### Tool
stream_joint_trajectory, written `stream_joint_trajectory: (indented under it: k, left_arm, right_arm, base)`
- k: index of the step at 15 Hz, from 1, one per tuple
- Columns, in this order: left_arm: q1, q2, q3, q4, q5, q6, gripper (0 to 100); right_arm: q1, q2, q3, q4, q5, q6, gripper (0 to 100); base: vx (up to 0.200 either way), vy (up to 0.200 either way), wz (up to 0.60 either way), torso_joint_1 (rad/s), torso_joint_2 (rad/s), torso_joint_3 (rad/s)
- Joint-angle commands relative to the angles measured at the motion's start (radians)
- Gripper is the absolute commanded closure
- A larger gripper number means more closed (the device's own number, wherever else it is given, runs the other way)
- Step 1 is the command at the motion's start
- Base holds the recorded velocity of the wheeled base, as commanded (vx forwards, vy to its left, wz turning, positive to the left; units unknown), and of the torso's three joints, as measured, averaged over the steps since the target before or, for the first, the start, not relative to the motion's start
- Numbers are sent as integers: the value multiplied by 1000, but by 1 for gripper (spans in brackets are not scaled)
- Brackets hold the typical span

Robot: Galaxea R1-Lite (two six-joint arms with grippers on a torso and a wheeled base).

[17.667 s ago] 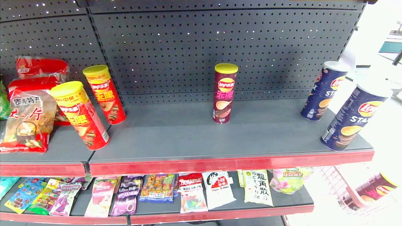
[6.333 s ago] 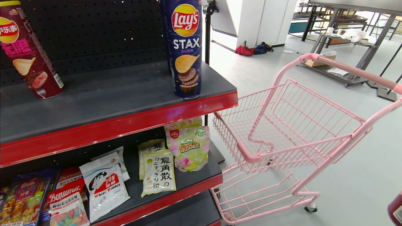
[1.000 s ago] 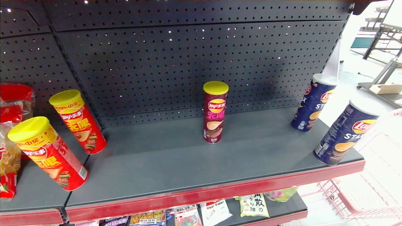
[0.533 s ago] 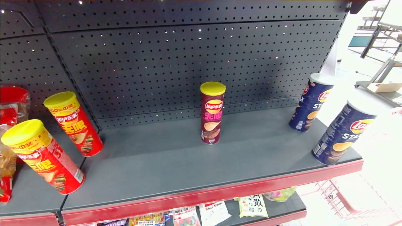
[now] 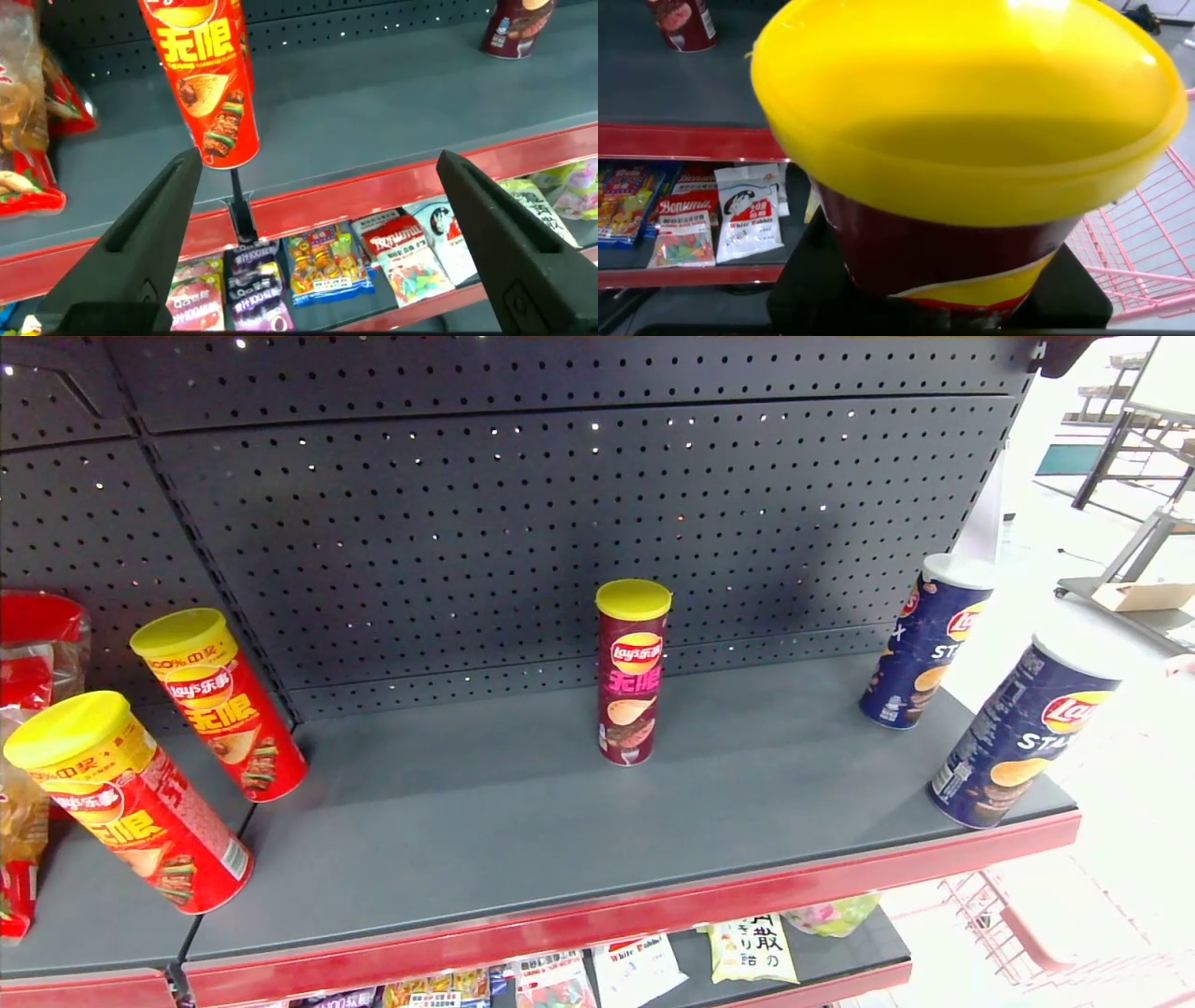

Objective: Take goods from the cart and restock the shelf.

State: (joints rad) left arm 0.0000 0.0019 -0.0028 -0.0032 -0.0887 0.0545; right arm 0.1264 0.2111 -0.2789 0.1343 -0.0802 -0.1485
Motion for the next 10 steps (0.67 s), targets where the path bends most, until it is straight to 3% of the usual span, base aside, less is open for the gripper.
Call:
stream_joint_trajectory:
  k: [1,3,5,6,7,8,10]
  left_arm:
    - [0,3,0,0,1,-5,0]
    - [0,6,-20,-9,-8,-25,0]
    - [-21,385,-375,-37,14,-209,0]
    - [-29,469,-457,-52,-6,-222,0]
    - [-48,509,-462,-57,-43,-196,0]
    - [-86,570,-445,-57,-149,-104,0]
    - [-127,725,-482,-75,-273,-13,0]
  right_arm:
    - [-1,-4,4,1,-4,0,100]
    - [-1,-4,6,2,-9,0,100]
    - [-7,-2,3,1,-13,-2,100]
    - [-8,-4,1,-1,-13,-5,100]
    - [-8,-1,-3,-5,-13,-8,100]
    - [-8,-7,-5,-5,-13,-9,100]
    - [-8,-52,7,2,-16,-6,100]
  base:
    - [0,0,0,0,0,0]
    - [0,0,0,0,0,0]
    - [0,0,0,0,0,0]
    - [0,0,0,0,0,0]
    - [0,0,0,0,0,0]
    - [0,0,0,0,0,0]
    - [0,0,0,0,0,0]
